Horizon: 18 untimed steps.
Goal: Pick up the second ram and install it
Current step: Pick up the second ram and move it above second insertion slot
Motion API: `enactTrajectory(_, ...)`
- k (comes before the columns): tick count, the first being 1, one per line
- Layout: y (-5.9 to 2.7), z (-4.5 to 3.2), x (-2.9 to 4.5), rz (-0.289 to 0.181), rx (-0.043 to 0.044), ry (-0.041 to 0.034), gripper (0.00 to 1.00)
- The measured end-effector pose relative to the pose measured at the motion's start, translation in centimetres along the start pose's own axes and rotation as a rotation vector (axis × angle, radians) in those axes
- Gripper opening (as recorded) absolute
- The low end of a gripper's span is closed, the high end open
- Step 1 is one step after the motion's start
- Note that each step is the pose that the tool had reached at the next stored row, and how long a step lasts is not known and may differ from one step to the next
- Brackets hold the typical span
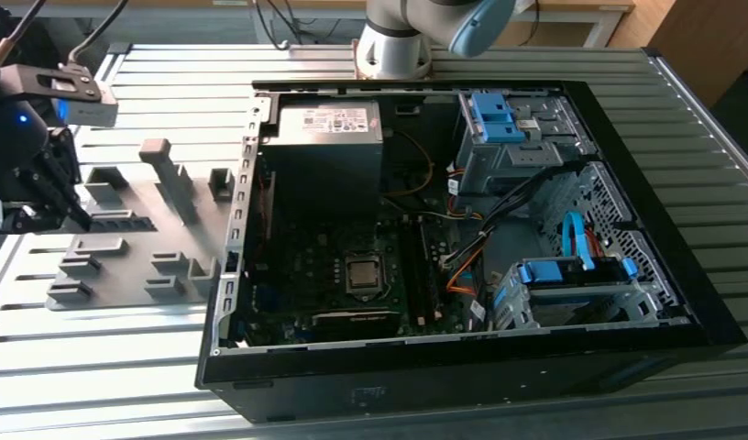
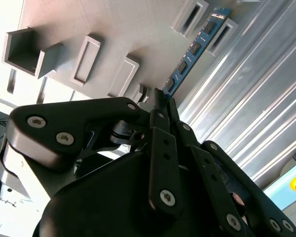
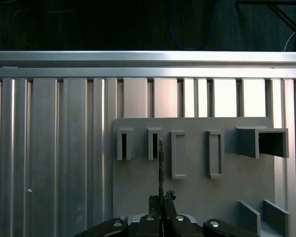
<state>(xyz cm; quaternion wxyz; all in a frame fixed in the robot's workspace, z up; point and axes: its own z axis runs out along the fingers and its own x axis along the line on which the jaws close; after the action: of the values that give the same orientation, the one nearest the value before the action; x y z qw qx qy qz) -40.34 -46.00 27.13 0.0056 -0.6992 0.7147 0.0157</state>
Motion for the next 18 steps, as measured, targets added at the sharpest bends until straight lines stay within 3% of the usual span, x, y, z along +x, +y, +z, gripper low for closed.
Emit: enactTrajectory(18, 0.06, -3.94, -0.12, 0.0, 0.0002, -0.0001, 0.14)
